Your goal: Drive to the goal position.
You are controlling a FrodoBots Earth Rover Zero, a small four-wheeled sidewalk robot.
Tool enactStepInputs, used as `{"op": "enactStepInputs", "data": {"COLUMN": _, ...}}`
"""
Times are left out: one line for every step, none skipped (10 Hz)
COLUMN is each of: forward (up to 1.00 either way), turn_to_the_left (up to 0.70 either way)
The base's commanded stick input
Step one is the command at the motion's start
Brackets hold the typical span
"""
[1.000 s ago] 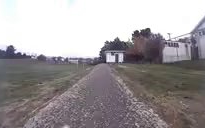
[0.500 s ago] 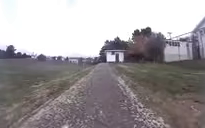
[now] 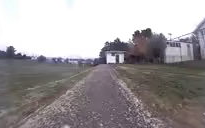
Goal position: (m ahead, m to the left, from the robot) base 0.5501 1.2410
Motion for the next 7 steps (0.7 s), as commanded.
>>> {"op": "enactStepInputs", "data": {"forward": 0.6, "turn_to_the_left": 0.0}}
{"op": "enactStepInputs", "data": {"forward": 0.6, "turn_to_the_left": 0.0}}
{"op": "enactStepInputs", "data": {"forward": 0.6, "turn_to_the_left": 0.0}}
{"op": "enactStepInputs", "data": {"forward": 0.6, "turn_to_the_left": 0.0}}
{"op": "enactStepInputs", "data": {"forward": 0.6, "turn_to_the_left": 0.0}}
{"op": "enactStepInputs", "data": {"forward": 0.6, "turn_to_the_left": 0.0}}
{"op": "enactStepInputs", "data": {"forward": 0.6, "turn_to_the_left": 0.0}}
